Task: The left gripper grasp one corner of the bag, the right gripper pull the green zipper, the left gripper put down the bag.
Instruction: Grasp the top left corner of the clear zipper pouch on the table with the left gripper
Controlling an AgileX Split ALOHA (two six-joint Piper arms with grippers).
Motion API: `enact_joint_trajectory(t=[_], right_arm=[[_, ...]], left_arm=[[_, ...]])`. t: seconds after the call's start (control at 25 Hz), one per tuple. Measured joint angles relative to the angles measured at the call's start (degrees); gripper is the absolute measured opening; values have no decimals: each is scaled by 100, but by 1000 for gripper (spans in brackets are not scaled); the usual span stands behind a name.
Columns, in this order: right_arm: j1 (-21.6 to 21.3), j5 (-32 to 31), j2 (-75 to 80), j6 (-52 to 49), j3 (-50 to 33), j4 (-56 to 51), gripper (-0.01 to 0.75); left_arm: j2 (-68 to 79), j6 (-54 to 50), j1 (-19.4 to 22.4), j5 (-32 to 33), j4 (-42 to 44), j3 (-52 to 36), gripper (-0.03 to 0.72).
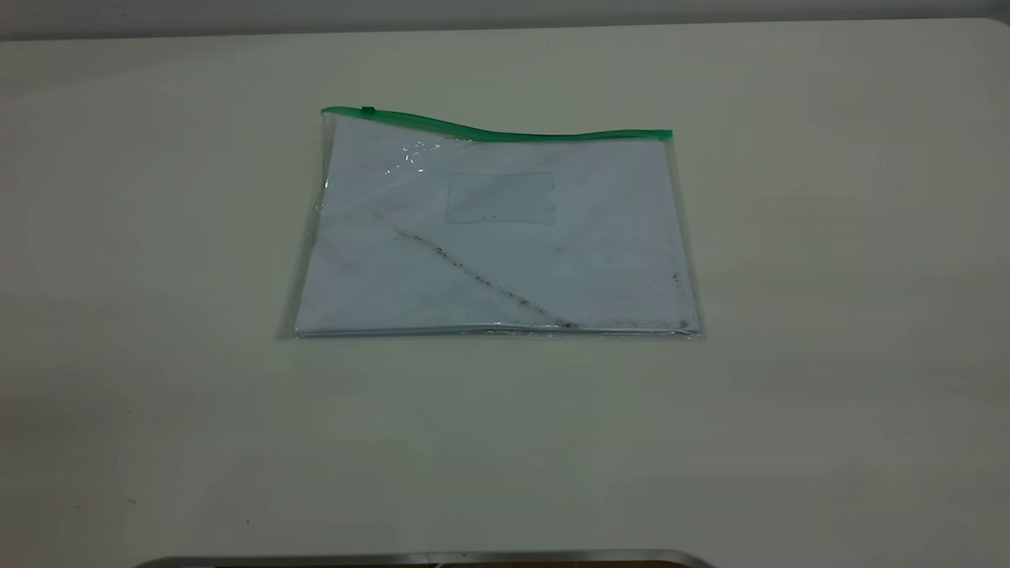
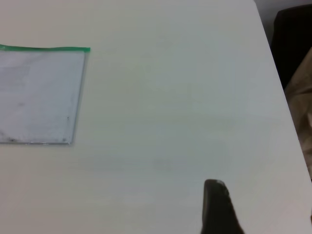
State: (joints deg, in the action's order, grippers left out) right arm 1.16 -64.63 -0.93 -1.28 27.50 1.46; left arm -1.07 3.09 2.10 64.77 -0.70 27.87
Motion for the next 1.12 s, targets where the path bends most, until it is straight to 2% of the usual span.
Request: enact_joint_trajectory(t=[0.52, 0.72, 0.92, 1.12], right_arm=[[0, 6, 207, 45, 0, -15, 485], [0, 171, 1306, 452, 35, -201, 485], [0, 1182, 2622, 1425, 92, -976, 485], [0, 2283, 3947, 2918, 92, -2357, 506]], left_arm=[[35, -11, 0, 0, 28, 0, 515], [1088, -17, 0, -115, 128, 33, 515], [2880, 2, 0, -1118, 70, 281, 515], [4463, 41, 0, -2282, -285, 627, 520]])
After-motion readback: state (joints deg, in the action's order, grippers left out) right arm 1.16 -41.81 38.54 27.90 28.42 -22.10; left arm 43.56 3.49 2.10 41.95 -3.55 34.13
